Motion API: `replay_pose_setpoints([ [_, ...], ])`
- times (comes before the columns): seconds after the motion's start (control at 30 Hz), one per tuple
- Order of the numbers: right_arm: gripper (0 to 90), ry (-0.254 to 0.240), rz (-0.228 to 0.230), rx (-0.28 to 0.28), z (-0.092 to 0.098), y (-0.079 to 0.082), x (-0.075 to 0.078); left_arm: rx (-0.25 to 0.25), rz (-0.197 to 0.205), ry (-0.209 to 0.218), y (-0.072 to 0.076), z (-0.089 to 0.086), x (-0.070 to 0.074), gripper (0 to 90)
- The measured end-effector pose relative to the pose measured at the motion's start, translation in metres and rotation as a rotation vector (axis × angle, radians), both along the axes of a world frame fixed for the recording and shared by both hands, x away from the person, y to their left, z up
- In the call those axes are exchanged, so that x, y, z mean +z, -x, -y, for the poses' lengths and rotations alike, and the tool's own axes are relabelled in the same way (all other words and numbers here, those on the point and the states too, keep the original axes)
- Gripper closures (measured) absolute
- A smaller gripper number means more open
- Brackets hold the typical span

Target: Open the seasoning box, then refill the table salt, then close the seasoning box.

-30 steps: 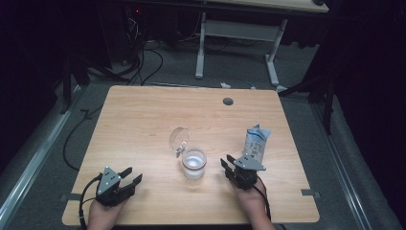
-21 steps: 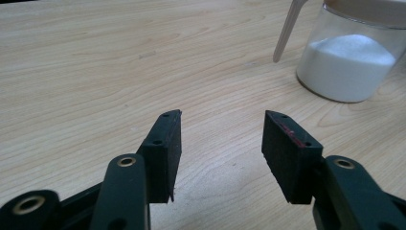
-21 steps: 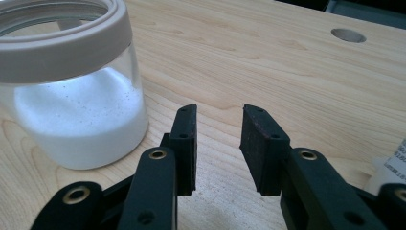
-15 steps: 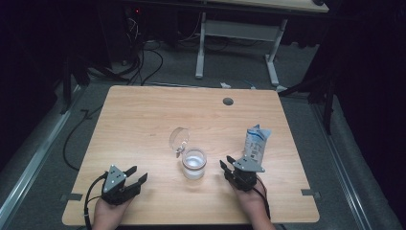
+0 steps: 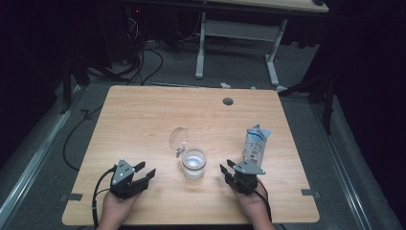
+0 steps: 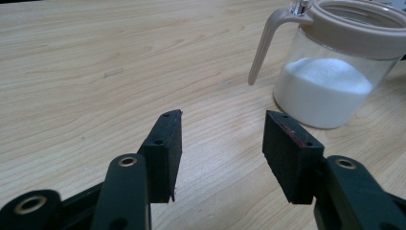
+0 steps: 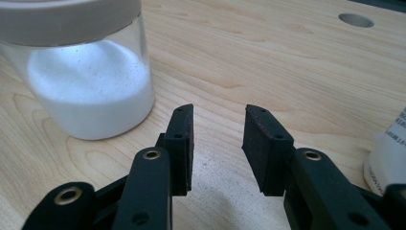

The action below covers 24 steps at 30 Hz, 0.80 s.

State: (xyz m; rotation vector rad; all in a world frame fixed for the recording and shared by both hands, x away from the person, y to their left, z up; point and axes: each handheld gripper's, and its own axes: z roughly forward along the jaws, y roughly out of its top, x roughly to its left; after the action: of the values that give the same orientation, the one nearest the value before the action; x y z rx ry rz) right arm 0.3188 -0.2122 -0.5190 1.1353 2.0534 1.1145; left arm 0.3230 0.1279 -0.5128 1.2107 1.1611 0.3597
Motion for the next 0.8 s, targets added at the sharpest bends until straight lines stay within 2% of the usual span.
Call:
replay_pose_setpoints([
  [0.43, 62.8, 0.022, 0.006, 0.046, -0.009, 0.007, 0.000, -0.012, -0.020, 0.009, -0.008, 0.015, 0.003, 51.1],
  [0.57, 65.7, 0.025, 0.009, 0.055, -0.011, 0.008, 0.001, -0.018, -0.023, 0.012, -0.012, 0.018, 0.006, 52.1],
  [0.8, 67.5, 0.006, 0.008, 0.056, -0.012, 0.008, 0.002, -0.022, -0.036, 0.025, -0.019, 0.025, 0.011, 53.9],
])
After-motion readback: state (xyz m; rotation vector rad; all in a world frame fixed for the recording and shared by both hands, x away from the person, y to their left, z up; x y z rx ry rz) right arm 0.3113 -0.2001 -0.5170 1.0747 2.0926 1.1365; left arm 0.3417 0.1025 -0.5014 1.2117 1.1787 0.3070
